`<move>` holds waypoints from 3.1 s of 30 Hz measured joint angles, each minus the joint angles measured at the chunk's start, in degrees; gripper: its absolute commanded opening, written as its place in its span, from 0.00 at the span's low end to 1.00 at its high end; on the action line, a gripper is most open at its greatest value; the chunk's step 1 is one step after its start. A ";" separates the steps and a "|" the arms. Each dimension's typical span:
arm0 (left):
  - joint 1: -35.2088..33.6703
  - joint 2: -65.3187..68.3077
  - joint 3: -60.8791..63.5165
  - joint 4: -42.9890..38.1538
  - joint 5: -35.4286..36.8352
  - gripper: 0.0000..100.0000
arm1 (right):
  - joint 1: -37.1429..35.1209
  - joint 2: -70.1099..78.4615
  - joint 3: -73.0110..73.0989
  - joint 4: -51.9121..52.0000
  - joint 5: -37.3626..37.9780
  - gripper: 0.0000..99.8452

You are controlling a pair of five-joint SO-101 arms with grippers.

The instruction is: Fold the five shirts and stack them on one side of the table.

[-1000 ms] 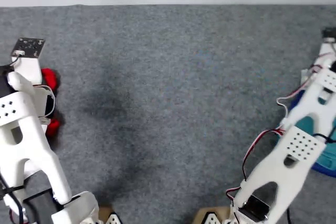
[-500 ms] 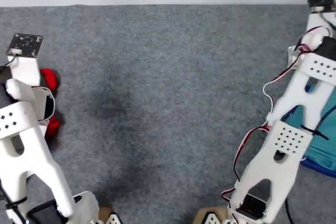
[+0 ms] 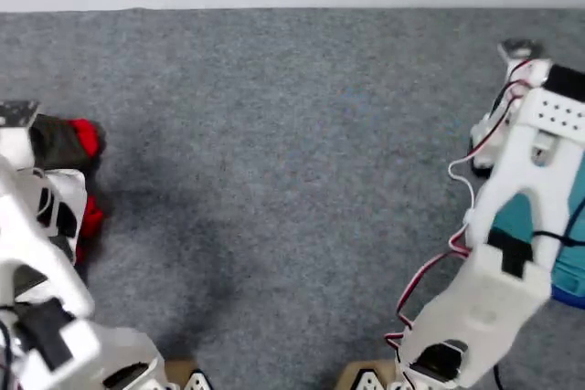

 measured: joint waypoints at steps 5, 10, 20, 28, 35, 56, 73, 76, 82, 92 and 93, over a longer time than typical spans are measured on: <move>-2.11 10.55 0.00 -6.42 -4.04 0.17 | 0.00 -8.97 13.27 0.00 0.00 0.01; -2.37 15.12 -0.09 -11.43 -5.36 0.05 | 0.00 -14.24 18.55 0.00 0.00 0.01; -2.55 14.59 -7.65 -9.76 -5.54 0.00 | 0.00 -20.22 21.71 0.00 0.00 0.01; -2.73 0.97 -19.96 -4.40 -5.54 0.00 | 0.00 -24.62 25.49 0.00 -2.81 0.01; -2.55 -8.26 -24.00 -3.96 -5.71 0.01 | 0.00 -27.08 26.02 0.00 -2.99 0.01; -7.30 -8.79 2.55 -8.26 -17.49 0.19 | -0.18 -27.78 26.02 0.00 -3.16 0.01; -8.18 -8.79 24.44 -23.12 -23.74 0.19 | -0.18 -27.78 26.02 0.00 -3.16 0.01; -8.18 -6.59 26.37 -28.75 -23.74 0.15 | -0.18 -27.78 26.02 0.00 -3.16 0.01; -8.18 -0.97 23.91 -31.03 -23.74 0.00 | -0.18 -27.78 26.02 0.00 -3.16 0.01; -8.35 -13.63 -3.08 -18.29 -13.98 0.00 | -0.18 -27.78 26.02 0.00 -3.16 0.01; -8.26 -15.12 -5.98 -18.37 -12.04 0.00 | -0.18 -27.78 26.02 0.00 -3.16 0.01</move>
